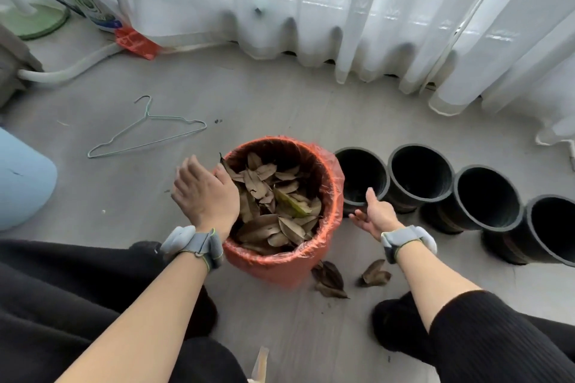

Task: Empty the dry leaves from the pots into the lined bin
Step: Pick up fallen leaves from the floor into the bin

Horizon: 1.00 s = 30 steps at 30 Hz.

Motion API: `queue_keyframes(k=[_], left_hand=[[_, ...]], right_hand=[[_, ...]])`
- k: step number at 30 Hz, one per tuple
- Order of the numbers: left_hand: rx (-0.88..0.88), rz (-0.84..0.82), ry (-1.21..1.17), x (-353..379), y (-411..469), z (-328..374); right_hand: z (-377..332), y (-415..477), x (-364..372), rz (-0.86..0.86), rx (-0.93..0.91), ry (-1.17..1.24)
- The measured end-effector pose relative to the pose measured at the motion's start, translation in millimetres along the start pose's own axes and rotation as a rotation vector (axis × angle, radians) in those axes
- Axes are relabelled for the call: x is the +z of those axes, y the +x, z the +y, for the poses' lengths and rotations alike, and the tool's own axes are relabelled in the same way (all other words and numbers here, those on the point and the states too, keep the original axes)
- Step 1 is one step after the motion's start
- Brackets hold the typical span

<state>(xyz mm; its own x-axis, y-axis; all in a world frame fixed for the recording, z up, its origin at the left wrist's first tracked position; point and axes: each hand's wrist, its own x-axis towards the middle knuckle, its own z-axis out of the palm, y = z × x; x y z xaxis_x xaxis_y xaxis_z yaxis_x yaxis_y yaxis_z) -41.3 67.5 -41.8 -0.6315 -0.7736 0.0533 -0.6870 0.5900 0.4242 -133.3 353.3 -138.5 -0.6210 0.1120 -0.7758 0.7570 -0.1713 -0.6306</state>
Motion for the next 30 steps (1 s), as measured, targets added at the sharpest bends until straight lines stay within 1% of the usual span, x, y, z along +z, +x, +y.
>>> queue_keyframes(k=[2,5,7,9,11,14,15,17,20,22,24,27,30], left_hand=[[-0.056,-0.064,-0.006,4,2,-14],[-0.165,-0.22,-0.101,15,8,-33],[-0.151,-0.257,-0.169,19,11,-44],[-0.088,-0.219,-0.209,20,11,-48],[-0.059,-0.146,-0.192,23,11,-47],[-0.14,-0.059,-0.194,26,20,-38],[-0.165,-0.051,-0.206,29,23,-33],[-0.188,-0.054,-0.227,34,25,-24],[-0.183,-0.062,-0.247,41,23,-11],[-0.192,-0.027,-0.239,45,21,-7],[-0.201,-0.002,-0.217,48,21,-5],[-0.195,0.014,-0.217,49,18,1],[-0.204,0.029,-0.204,49,17,0]], right_hand=[[-10,8,8,0.0,-0.019,-0.019],[-22,16,20,-0.026,-0.022,-0.015],[-19,15,23,-0.013,-0.026,-0.039],[-9,10,18,0.062,-0.062,-0.1],[10,6,2,0.144,-0.107,-0.176],[45,-3,-22,0.166,-0.109,-0.288],[57,-6,-31,0.174,-0.107,-0.364],[77,-14,-44,0.166,-0.117,-0.593],[94,-27,-44,0.061,-0.185,-0.898],[101,-32,-33,-0.016,-0.249,-1.089],[112,-31,-20,-0.072,-0.282,-1.191],[127,-29,-10,-0.047,-0.301,-1.317],[145,-26,1,-0.033,-0.356,-1.522]])
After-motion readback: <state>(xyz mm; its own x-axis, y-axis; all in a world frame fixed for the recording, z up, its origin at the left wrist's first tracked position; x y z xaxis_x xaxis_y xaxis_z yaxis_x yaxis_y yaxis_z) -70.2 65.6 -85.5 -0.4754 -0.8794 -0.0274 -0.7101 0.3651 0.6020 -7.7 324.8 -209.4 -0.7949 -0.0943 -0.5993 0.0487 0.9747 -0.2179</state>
